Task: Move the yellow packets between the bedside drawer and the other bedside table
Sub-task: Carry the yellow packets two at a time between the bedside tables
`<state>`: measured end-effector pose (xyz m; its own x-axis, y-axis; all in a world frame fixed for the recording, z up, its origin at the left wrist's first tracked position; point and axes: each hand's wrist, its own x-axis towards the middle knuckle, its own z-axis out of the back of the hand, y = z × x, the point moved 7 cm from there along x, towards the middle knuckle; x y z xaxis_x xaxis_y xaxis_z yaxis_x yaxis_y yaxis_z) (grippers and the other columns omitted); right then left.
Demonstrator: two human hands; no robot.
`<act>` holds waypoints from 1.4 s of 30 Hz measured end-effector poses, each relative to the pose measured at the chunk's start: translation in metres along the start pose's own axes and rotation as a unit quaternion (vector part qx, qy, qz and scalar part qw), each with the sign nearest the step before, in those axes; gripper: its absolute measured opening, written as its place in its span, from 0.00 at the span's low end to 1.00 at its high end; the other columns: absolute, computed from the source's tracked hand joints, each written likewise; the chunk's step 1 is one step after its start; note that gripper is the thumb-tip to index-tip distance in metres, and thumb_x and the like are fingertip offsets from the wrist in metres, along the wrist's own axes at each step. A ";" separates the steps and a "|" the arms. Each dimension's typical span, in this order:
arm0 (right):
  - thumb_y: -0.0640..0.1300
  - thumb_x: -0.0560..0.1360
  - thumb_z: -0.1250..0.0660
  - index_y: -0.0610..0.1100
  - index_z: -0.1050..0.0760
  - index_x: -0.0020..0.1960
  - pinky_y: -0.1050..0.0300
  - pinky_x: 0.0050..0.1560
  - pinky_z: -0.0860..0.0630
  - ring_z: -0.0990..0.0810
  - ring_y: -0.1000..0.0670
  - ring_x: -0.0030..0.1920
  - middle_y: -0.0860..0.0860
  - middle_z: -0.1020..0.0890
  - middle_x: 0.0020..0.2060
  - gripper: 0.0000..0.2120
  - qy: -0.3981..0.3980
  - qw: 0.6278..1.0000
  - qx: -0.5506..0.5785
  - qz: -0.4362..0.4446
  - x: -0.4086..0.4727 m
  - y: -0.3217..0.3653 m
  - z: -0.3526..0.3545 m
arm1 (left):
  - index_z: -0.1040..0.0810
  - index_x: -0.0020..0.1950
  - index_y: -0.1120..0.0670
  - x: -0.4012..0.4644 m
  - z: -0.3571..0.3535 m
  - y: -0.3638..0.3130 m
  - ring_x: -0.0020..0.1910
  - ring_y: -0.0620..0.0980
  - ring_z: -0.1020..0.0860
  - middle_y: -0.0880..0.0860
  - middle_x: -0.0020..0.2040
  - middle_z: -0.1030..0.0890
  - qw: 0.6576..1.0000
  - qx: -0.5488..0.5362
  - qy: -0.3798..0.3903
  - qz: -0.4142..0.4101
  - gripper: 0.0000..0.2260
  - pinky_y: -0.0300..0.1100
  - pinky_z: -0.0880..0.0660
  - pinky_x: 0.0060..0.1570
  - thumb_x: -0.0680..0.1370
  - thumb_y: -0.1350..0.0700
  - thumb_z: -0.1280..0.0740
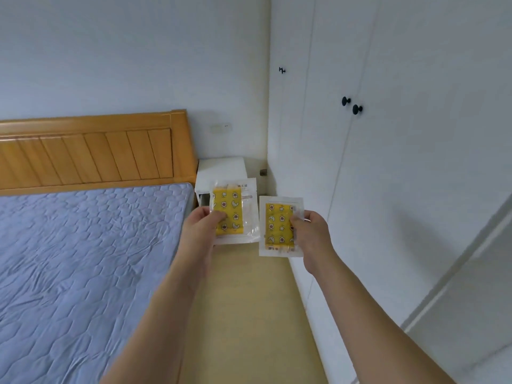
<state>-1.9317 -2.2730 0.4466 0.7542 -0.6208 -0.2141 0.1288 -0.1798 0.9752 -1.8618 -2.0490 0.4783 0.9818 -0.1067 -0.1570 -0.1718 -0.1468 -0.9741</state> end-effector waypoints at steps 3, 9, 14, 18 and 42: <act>0.43 0.81 0.39 0.45 0.27 0.61 0.57 0.37 0.22 0.18 0.51 0.45 0.48 0.19 0.52 0.10 0.031 0.999 -0.018 -0.004 0.065 0.007 -0.047 | 0.23 0.49 0.56 0.068 0.015 -0.001 0.47 0.54 0.17 0.57 0.50 0.16 0.999 -0.013 -0.048 0.005 0.03 0.50 0.20 0.51 0.78 0.62 0.34; 0.45 0.79 0.37 0.48 0.25 0.56 0.44 0.49 0.18 0.16 0.49 0.45 0.51 0.17 0.46 0.07 0.049 0.997 -0.061 0.010 0.203 0.020 -0.144 | 0.23 0.49 0.56 0.228 0.023 -0.007 0.50 0.56 0.17 0.56 0.48 0.16 0.997 -0.010 -0.077 0.012 0.03 0.55 0.22 0.58 0.79 0.63 0.35; 0.42 0.80 0.39 0.45 0.26 0.55 0.46 0.49 0.18 0.17 0.50 0.42 0.49 0.18 0.45 0.05 0.052 0.997 -0.058 -0.012 0.311 0.042 -0.221 | 0.22 0.50 0.55 0.368 0.017 -0.027 0.51 0.55 0.17 0.54 0.49 0.16 0.996 -0.007 -0.074 0.041 0.03 0.57 0.22 0.58 0.78 0.62 0.34; 0.42 0.81 0.39 0.46 0.27 0.55 0.45 0.49 0.18 0.18 0.50 0.42 0.50 0.19 0.44 0.04 0.040 0.996 -0.075 -0.021 0.391 0.048 -0.260 | 0.23 0.49 0.55 0.467 -0.005 -0.035 0.50 0.55 0.17 0.55 0.50 0.16 0.996 -0.015 -0.059 0.067 0.05 0.56 0.22 0.57 0.77 0.65 0.35; 0.30 0.73 0.45 0.55 0.38 0.69 0.58 0.29 0.27 0.20 0.53 0.41 0.54 0.21 0.47 0.30 0.108 0.898 -0.410 -0.118 0.854 -0.320 -0.447 | 0.21 0.46 0.53 0.936 0.026 0.370 0.43 0.47 0.17 0.50 0.45 0.16 0.903 0.266 0.000 0.336 0.04 0.44 0.18 0.44 0.76 0.61 0.29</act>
<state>-1.0417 -2.4046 -0.0236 0.7397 -0.4609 -0.4904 0.6653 0.3914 0.6357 -1.0045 -2.1773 -0.0332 0.6704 0.0037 -0.7420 -0.6655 0.4452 -0.5991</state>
